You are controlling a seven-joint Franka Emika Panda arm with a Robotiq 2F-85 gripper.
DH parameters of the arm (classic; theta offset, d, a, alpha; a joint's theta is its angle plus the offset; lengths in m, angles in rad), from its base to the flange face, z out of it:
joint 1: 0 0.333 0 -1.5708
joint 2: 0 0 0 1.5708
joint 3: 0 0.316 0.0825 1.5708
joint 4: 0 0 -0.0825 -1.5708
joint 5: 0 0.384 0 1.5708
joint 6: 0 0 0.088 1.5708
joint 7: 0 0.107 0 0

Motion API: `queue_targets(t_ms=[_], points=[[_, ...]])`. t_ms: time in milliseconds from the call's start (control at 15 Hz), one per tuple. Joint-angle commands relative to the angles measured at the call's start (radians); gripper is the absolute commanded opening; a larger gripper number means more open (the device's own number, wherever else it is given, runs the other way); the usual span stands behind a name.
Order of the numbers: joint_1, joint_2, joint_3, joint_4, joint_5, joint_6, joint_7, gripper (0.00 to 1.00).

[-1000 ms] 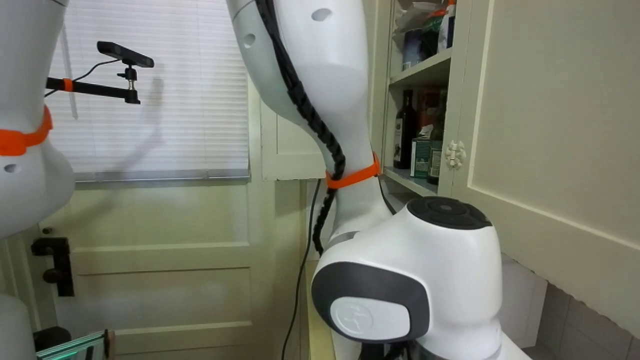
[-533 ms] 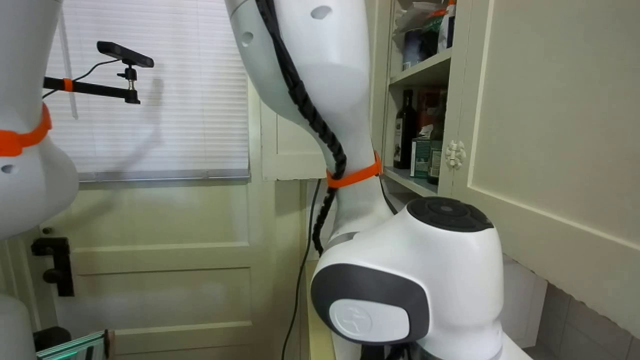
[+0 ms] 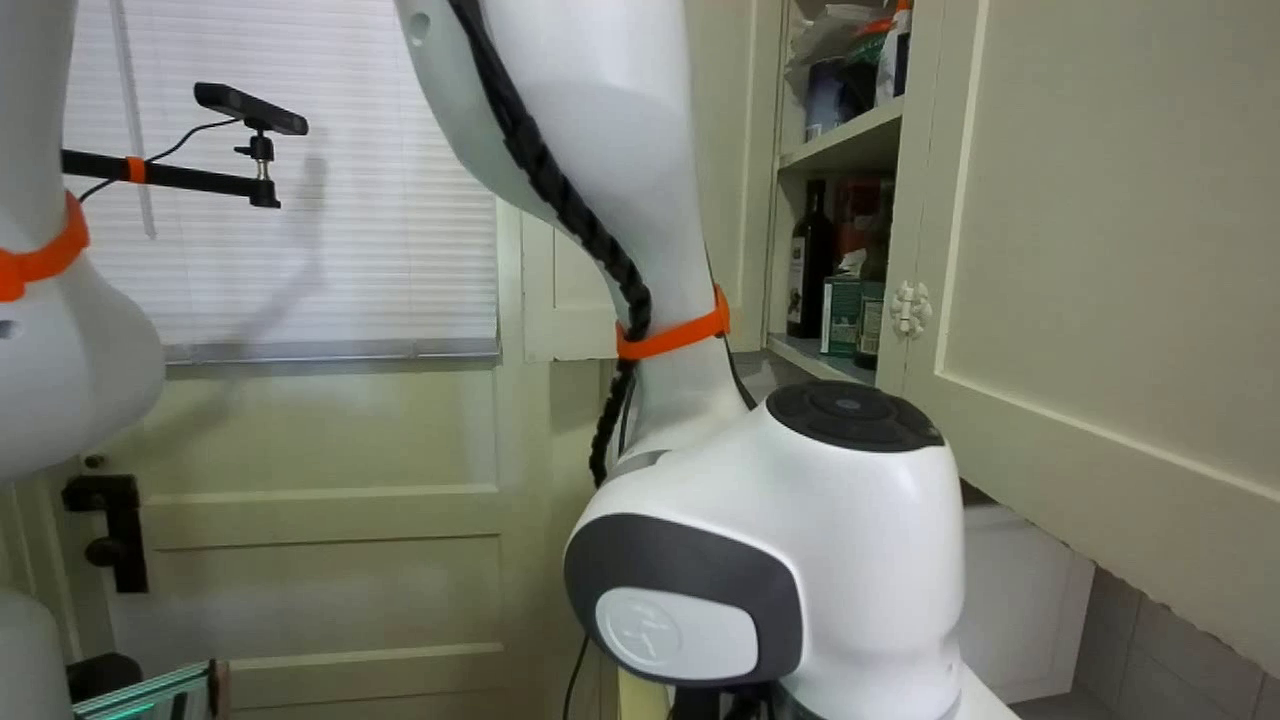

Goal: Move the white package with a red label to the left

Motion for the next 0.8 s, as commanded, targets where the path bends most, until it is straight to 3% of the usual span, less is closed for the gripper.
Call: queue_targets(t_ms=[0, 467, 733], points=[[-0.046, -0.120, 0.022, -0.108, 0.008, -0.039, -0.045, 0.01], [-0.065, -0.275, -0.019, -0.210, -0.003, -0.107, -0.081, 0.01], [-0.074, -0.296, -0.026, -0.169, 0.043, -0.118, -0.105, 0.01]])
